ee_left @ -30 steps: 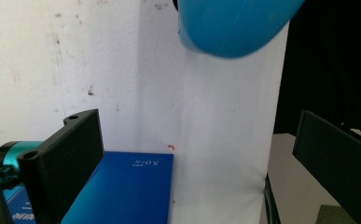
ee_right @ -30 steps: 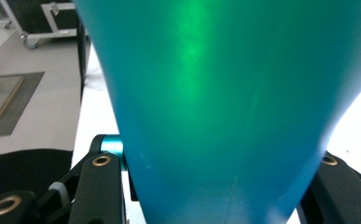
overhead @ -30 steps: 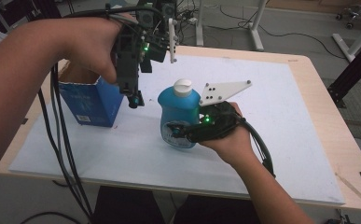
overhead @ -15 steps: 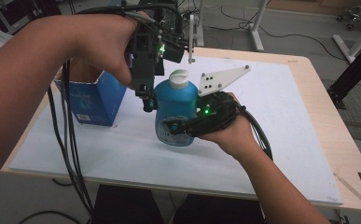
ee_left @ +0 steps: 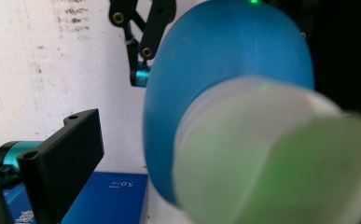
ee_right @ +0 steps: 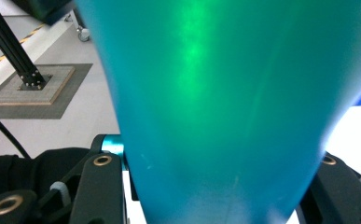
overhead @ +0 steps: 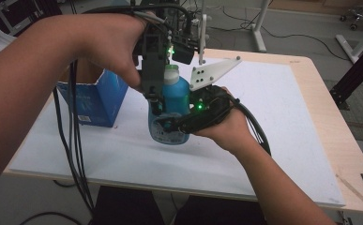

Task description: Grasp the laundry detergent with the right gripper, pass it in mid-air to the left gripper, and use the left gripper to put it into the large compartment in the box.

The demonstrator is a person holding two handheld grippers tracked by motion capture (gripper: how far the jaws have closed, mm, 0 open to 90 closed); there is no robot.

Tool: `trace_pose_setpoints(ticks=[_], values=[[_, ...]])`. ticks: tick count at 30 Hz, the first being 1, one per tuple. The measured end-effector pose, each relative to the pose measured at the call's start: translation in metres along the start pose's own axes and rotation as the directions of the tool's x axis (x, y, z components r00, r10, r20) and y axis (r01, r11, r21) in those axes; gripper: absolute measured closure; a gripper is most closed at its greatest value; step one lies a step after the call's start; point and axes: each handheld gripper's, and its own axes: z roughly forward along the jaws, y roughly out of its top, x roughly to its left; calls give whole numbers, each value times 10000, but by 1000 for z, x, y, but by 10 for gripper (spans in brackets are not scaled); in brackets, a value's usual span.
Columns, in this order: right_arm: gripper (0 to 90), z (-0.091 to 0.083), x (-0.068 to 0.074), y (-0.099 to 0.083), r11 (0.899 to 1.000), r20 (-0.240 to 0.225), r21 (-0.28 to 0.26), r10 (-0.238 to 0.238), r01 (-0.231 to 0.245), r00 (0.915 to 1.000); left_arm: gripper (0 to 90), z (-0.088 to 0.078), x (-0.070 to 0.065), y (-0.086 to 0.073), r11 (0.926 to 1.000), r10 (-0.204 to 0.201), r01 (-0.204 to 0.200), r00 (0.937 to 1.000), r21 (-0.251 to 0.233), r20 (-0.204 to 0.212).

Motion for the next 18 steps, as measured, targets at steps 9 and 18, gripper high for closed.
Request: trace_pose_setpoints(ticks=[9,18], values=[[473,4,-2,3,10000,-92,-19,-67,67,9999,19,0,-2,2,9997,-181,179,9998,155,106],[473,4,-1,4,9999,-77,-110,-48,47,10000,86,1,-2,4,9997,-118,119,9999,235,-74]])
